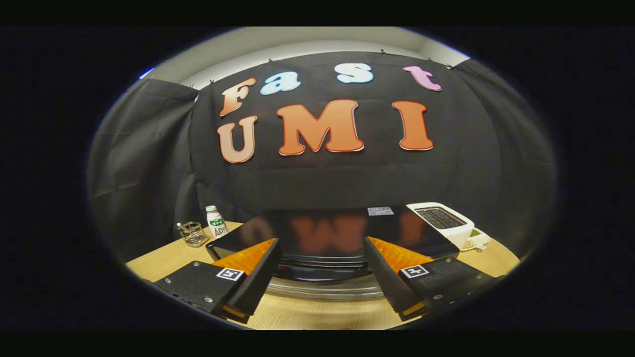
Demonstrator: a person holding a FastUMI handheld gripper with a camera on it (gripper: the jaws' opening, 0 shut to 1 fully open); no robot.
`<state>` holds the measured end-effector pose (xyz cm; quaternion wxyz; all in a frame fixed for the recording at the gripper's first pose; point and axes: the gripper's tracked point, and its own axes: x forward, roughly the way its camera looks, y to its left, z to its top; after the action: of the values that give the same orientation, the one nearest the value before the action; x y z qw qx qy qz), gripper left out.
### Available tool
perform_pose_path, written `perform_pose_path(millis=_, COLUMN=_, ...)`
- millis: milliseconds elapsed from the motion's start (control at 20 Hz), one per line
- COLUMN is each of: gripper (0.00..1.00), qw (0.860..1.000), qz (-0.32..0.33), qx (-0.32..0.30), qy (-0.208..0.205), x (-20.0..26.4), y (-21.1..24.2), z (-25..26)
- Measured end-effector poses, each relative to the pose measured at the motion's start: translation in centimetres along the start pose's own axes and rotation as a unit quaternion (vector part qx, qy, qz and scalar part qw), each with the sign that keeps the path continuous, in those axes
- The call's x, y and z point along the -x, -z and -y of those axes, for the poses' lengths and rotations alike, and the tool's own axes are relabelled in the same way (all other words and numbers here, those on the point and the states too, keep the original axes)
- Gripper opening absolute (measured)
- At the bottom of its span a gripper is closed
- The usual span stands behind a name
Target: Open the toaster oven, put the food inside, and close the toaster oven door.
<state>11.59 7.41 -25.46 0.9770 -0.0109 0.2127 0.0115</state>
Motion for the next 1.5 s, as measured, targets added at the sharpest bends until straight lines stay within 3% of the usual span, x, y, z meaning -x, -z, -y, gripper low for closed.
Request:
perform_pose_path(millis=300, gripper=0.99, qw=0.999, qz=0.011, qx=0.031, qy=0.015, x=-0.4, y=0.6, z=0.1)
perform_pose_path(millis=700, gripper=0.80, qw=0.999, qz=0.033, qx=0.018, qy=-0.033, x=3.5, y=2.5, z=-1.3)
perform_pose_path(millis=900, gripper=0.79, qw=0.998, qz=0.022, qx=0.025, qy=-0.057, x=7.0, y=4.0, z=-2.0)
perform_pose_path(millis=1050, gripper=0.79, qw=0.996, qz=-0.031, qx=-0.013, qy=-0.087, x=9.0, y=8.0, z=-2.6)
perform_pose_path(millis=1200, gripper=0.79, qw=0.990, qz=-0.106, qx=-0.036, qy=-0.088, x=9.8, y=13.6, z=-2.0)
perform_pose_path(millis=1500, gripper=0.77, qw=0.987, qz=-0.127, qx=-0.039, qy=-0.086, x=11.5, y=15.5, z=-1.2)
